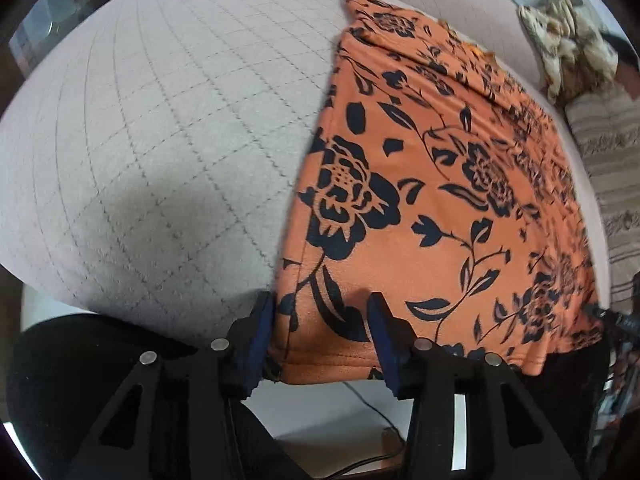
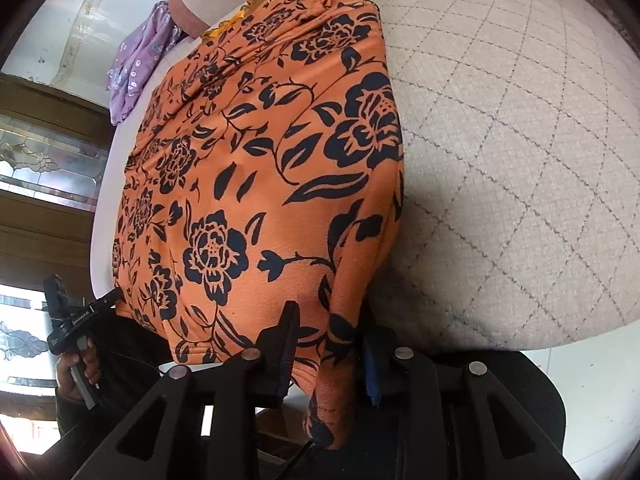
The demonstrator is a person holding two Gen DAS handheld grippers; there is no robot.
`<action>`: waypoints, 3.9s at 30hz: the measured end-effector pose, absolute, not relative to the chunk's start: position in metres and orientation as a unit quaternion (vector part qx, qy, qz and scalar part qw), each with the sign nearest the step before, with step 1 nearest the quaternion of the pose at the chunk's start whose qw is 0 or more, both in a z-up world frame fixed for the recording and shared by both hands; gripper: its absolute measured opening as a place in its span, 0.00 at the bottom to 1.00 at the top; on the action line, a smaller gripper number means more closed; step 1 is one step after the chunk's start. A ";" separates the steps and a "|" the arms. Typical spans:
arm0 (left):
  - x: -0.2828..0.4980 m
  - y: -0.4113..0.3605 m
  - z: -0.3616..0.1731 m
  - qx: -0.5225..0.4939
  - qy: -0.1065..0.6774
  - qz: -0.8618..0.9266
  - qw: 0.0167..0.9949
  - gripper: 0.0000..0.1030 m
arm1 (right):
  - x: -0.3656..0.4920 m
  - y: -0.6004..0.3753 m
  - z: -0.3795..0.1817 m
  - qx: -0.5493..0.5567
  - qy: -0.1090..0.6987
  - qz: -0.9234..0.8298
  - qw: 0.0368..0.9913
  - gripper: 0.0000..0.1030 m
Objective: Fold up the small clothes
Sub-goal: 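Grasp the blouse hem with both grippers, then lift the hem with both grippers and fold it toward the collar, then release the hem from both grippers and flatten the folded blouse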
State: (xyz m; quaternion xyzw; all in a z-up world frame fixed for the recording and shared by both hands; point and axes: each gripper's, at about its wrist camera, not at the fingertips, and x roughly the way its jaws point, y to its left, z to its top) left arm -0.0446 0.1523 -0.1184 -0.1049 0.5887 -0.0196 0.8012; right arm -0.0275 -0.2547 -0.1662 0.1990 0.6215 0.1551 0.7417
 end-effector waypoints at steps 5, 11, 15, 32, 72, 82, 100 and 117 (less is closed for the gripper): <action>-0.046 0.163 -0.089 -0.157 0.554 -0.045 0.817 0.05 | -0.030 -0.264 -0.153 0.223 0.596 0.167 0.753 0.05; -0.042 0.170 -0.064 -0.178 0.517 -0.050 0.836 0.05 | -0.029 -0.293 -0.112 0.287 0.526 0.177 0.781 0.05; -0.038 0.163 -0.108 -0.177 0.566 -0.032 0.805 0.05 | -0.029 -0.298 -0.146 0.312 0.545 0.162 0.761 0.05; -0.030 0.165 -0.100 -0.179 0.556 -0.040 0.811 0.05 | -0.025 -0.296 -0.175 0.353 0.544 0.178 0.740 0.05; 0.126 0.145 -0.106 -0.283 0.461 -0.028 0.840 0.73 | 0.102 -0.257 -0.177 0.448 0.419 0.114 0.781 0.77; 0.163 0.105 -0.112 -0.260 0.461 0.036 0.848 0.64 | 0.128 -0.260 -0.194 0.573 0.366 -0.023 0.733 0.74; 0.077 0.103 -0.039 -0.201 0.436 -0.001 0.877 0.15 | 0.063 -0.250 -0.095 0.441 0.360 0.052 0.820 0.12; 0.055 0.104 -0.048 -0.146 0.426 -0.023 0.893 0.52 | 0.102 -0.294 -0.111 0.321 0.438 0.047 0.838 0.51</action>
